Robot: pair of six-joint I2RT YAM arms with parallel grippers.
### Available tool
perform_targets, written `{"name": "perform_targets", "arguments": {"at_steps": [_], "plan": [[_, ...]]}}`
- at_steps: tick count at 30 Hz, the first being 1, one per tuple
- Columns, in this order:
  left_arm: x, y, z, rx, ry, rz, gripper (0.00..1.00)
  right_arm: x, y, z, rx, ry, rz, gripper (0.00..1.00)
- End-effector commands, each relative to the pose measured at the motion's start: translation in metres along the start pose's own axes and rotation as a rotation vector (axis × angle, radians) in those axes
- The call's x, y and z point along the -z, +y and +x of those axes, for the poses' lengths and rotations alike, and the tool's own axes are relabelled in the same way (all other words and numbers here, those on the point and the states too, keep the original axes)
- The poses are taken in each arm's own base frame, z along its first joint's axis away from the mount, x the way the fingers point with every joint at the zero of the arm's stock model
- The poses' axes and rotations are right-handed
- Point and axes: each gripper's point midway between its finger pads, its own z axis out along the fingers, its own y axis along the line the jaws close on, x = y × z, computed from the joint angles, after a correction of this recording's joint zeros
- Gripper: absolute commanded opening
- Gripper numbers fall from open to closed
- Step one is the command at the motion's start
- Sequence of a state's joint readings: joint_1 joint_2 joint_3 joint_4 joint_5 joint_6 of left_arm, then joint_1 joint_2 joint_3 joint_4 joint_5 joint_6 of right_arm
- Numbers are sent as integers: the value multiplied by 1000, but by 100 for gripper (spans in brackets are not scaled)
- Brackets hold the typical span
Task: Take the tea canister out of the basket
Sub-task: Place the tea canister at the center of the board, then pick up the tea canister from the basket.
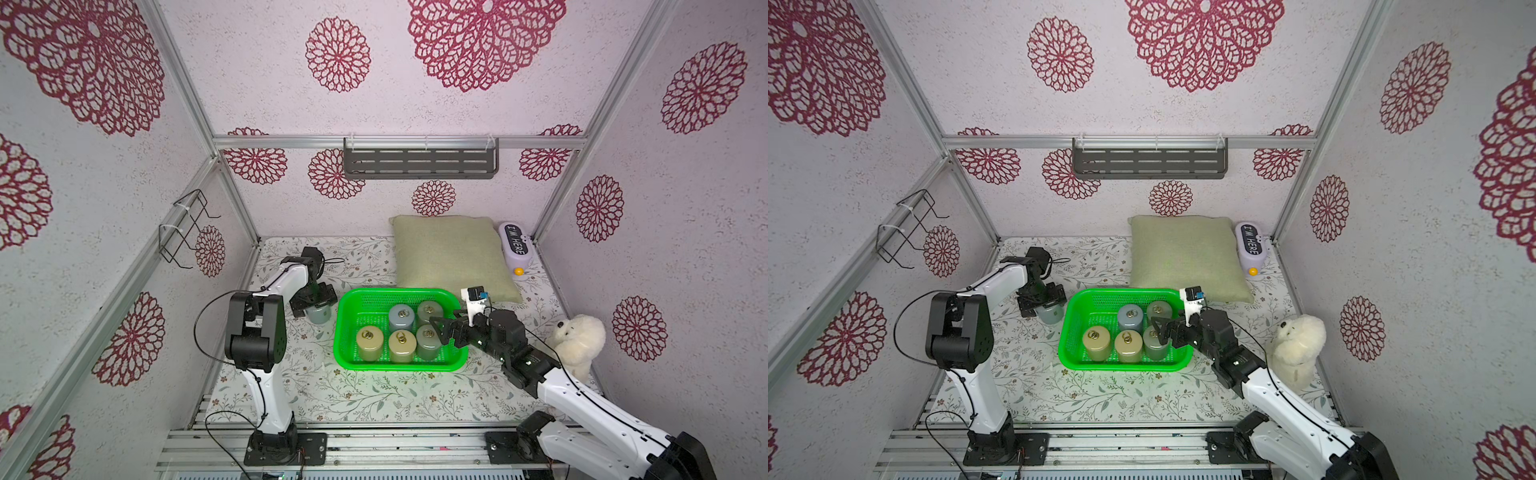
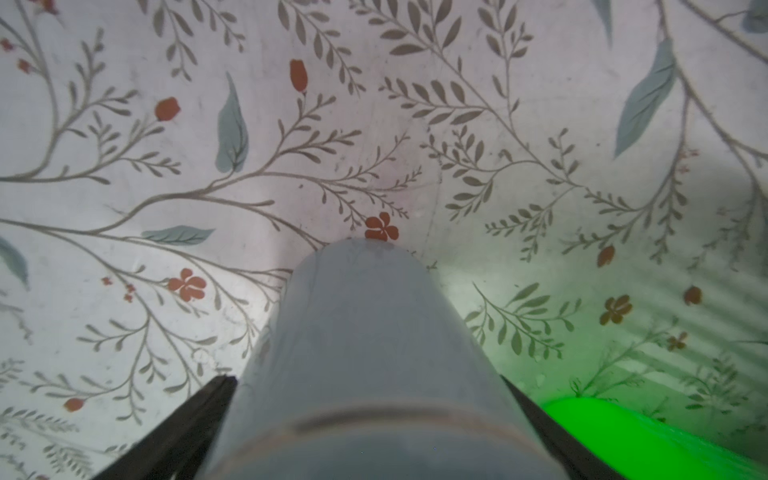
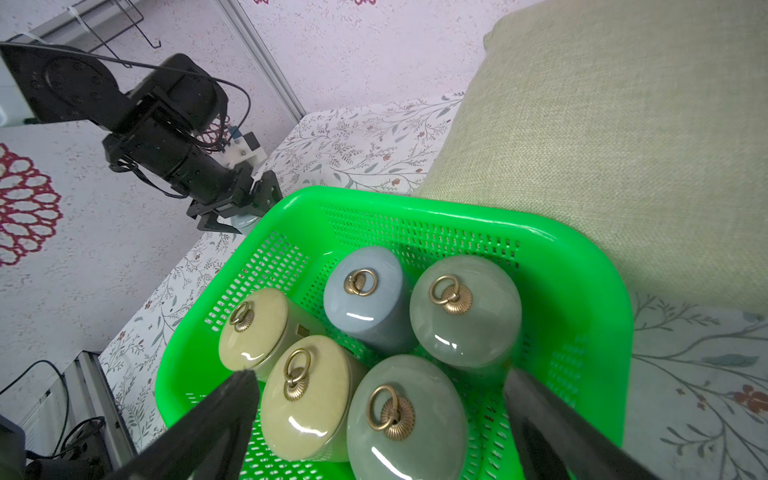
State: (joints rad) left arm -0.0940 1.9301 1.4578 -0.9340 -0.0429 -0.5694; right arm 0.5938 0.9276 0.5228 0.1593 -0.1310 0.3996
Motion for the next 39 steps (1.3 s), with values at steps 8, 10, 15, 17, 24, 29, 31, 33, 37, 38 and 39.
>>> {"name": "perform_targets", "arguments": {"at_steps": [8, 10, 15, 17, 24, 29, 31, 33, 37, 38, 39], "plan": [[98, -5, 8, -12, -228, 99, 97, -3, -3, -6, 28, -23, 27, 99], [107, -16, 18, -52, -266, 109, 97, -4, -6, -8, 28, -23, 48, 99], [124, -44, 43, -165, -322, 118, 97, -9, -18, -12, 38, 12, 138, 99], [126, -54, 53, -181, -319, 163, 97, -12, -21, -12, 39, 43, 165, 99], [131, -80, 85, -211, -352, 395, 97, -24, -25, -6, 37, 188, 247, 99], [126, -88, 107, -224, -366, 469, 97, -37, -30, 3, 57, 320, 313, 99], [124, -91, 116, -240, -367, 481, 97, -42, -33, 4, 68, 366, 353, 99], [127, -94, 121, -259, -388, 488, 97, -45, -33, 3, 91, 401, 376, 99], [136, -96, 127, -279, -444, 498, 97, -52, -40, 3, 126, 496, 436, 99], [139, -96, 128, -276, -450, 510, 97, -55, -40, 4, 130, 518, 441, 99], [140, -97, 129, -275, -455, 523, 97, -58, -41, 6, 132, 545, 448, 99]]}}
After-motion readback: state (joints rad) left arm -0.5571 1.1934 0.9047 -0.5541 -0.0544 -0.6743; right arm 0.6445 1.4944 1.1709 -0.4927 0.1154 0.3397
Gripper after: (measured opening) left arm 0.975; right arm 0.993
